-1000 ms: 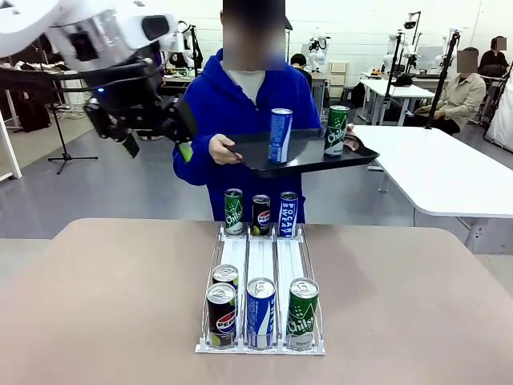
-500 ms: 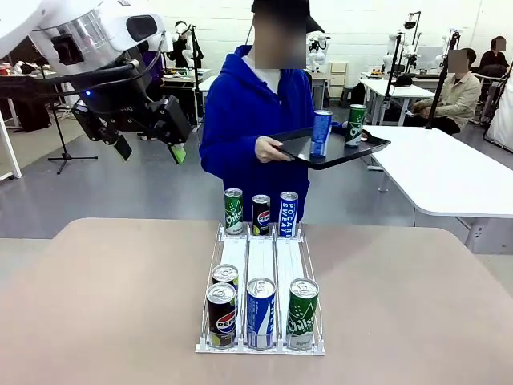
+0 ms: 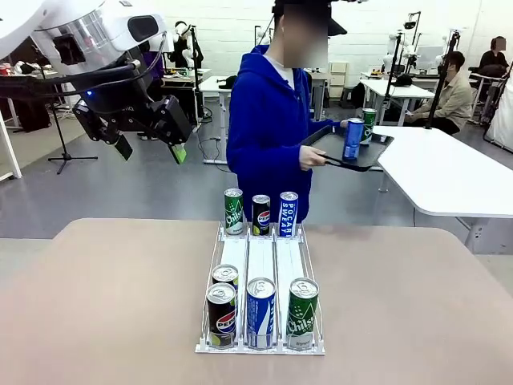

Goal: Retrieve and hand over the desired beverage to the person.
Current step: Place the picked can on the Handle tray extended by the person.

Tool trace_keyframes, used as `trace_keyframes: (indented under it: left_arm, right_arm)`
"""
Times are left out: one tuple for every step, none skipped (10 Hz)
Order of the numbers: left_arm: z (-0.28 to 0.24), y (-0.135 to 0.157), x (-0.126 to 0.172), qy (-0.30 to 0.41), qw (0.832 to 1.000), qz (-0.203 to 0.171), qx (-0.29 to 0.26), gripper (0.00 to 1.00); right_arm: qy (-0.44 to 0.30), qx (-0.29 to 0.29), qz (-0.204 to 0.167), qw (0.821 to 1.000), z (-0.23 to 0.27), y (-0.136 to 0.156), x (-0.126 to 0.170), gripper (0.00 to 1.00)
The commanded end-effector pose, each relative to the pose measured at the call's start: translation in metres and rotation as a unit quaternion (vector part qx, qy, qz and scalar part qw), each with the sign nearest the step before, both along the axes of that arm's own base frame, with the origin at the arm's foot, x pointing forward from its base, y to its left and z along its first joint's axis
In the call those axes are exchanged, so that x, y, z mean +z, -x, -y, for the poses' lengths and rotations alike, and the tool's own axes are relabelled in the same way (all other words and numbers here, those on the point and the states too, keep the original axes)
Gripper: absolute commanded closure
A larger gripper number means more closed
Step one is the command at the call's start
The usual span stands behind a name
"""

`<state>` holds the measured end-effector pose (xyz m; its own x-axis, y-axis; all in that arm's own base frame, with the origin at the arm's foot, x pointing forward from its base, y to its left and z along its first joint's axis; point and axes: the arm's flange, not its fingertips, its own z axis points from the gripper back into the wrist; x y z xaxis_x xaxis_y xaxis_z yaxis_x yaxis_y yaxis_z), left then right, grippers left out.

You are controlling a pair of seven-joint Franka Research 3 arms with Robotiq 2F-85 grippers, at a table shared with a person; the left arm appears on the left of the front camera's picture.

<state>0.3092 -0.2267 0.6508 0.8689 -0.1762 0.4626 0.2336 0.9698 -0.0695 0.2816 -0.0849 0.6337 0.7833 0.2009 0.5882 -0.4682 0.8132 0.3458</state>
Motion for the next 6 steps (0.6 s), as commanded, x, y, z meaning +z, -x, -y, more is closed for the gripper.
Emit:
trace_keyframes:
  left_arm:
    - [-0.001, -0.002, 0.003, 0.001, 1.000, -0.001, -0.004, 0.00]
    - [-0.001, -0.002, 0.003, 0.001, 1.000, -0.001, -0.004, 0.00]
    - [-0.001, -0.002, 0.003, 0.001, 1.000, -0.001, -0.004, 0.00]
    - [-0.001, -0.002, 0.003, 0.001, 1.000, -0.001, -0.004, 0.00]
    - [0.000, 0.000, 0.000, 0.000, 1.000, 0.000, 0.000, 0.00]
    - [-0.035, 0.011, 0.003, 0.025, 0.995, -0.009, -0.094, 0.00]
  right_arm:
    - [-0.004, 0.004, -0.001, 1.000, 0.000, 0.000, -0.001, 0.00]
    - [-0.004, 0.004, -0.001, 1.000, 0.000, 0.000, -0.001, 0.00]
    - [-0.004, 0.004, -0.001, 1.000, 0.000, 0.000, -0.001, 0.00]
    - [-0.004, 0.004, -0.001, 1.000, 0.000, 0.000, -0.001, 0.00]
    - [-0.004, 0.004, -0.001, 1.000, 0.000, 0.000, -0.001, 0.00]
    - [-0.004, 0.004, -0.001, 1.000, 0.000, 0.000, -0.001, 0.00]
